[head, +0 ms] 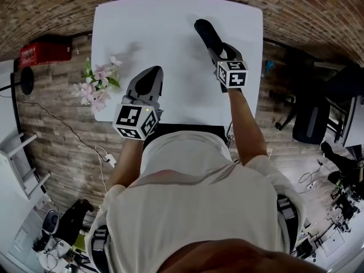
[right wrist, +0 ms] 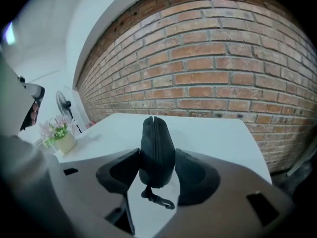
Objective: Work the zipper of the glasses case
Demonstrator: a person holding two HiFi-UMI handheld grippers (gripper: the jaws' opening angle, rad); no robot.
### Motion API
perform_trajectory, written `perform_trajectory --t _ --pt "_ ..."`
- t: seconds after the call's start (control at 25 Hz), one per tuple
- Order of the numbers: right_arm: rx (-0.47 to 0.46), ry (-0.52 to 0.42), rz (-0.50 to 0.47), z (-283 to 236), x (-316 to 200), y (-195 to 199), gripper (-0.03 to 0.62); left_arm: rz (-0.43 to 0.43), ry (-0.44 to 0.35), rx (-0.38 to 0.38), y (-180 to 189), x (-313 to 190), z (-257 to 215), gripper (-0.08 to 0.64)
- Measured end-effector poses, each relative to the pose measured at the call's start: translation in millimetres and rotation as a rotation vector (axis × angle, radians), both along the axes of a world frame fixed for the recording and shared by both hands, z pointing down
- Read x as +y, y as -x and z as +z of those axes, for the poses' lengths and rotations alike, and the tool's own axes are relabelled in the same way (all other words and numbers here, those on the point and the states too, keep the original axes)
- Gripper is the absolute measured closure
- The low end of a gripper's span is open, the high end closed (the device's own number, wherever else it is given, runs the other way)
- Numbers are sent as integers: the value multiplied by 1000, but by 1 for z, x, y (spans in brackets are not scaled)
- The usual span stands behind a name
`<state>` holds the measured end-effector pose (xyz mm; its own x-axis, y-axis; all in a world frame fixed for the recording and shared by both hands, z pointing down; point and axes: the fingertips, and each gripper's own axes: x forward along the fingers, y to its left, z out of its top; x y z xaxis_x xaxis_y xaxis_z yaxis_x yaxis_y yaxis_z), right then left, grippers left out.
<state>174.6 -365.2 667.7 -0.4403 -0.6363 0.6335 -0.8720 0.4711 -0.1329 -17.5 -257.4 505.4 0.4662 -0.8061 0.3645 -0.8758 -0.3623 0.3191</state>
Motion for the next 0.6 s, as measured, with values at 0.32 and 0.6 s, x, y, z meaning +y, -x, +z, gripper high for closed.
perform_trajectory --t 0.32,0.6 --pt "-318 13 108 -62 12 -9 314 33 -40 51 -1 -7 -19 540" --pt "-615 -35 78 -154 43 -9 314 82 -126 131 -6 -18 -67 540"
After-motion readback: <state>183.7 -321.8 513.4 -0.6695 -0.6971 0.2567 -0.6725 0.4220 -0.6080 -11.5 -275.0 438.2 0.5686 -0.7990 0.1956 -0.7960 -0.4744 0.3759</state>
